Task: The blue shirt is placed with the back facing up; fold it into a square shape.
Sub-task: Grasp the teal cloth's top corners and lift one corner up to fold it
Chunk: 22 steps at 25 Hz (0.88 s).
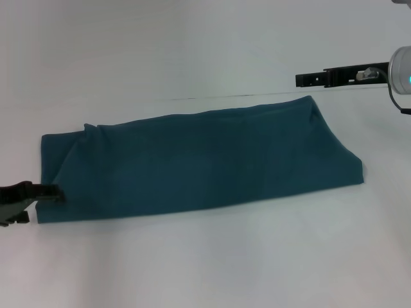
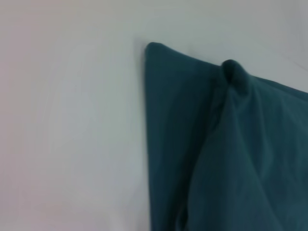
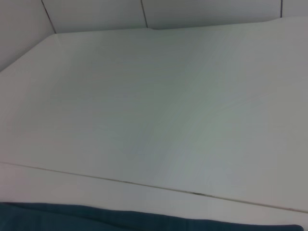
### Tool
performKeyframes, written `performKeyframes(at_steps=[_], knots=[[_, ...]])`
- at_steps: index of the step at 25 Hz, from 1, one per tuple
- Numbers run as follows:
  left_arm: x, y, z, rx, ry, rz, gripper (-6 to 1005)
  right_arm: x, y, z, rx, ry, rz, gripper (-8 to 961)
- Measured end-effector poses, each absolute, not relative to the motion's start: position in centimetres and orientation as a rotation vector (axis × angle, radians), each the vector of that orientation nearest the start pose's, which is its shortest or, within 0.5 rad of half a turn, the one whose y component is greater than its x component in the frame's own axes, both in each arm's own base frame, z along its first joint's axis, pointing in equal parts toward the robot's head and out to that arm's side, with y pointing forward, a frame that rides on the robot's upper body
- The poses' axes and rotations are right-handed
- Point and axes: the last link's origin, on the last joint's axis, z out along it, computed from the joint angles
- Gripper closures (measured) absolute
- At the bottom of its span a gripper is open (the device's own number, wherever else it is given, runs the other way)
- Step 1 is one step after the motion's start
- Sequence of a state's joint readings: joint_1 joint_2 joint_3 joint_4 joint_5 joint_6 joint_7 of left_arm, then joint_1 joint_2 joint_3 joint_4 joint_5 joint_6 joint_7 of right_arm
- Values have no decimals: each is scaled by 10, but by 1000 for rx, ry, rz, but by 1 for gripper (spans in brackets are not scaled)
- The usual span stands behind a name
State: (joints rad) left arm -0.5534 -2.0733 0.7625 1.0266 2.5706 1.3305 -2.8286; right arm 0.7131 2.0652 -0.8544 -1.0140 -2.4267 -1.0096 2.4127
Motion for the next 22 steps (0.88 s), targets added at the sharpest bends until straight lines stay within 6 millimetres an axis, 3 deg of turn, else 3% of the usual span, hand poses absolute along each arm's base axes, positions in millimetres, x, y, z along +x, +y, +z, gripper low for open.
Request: performKeyframes(at_steps=[22], knots=[[-304, 374, 42, -1801, -1885, -145, 126, 215, 452, 66, -2098, 1086, 293, 34]])
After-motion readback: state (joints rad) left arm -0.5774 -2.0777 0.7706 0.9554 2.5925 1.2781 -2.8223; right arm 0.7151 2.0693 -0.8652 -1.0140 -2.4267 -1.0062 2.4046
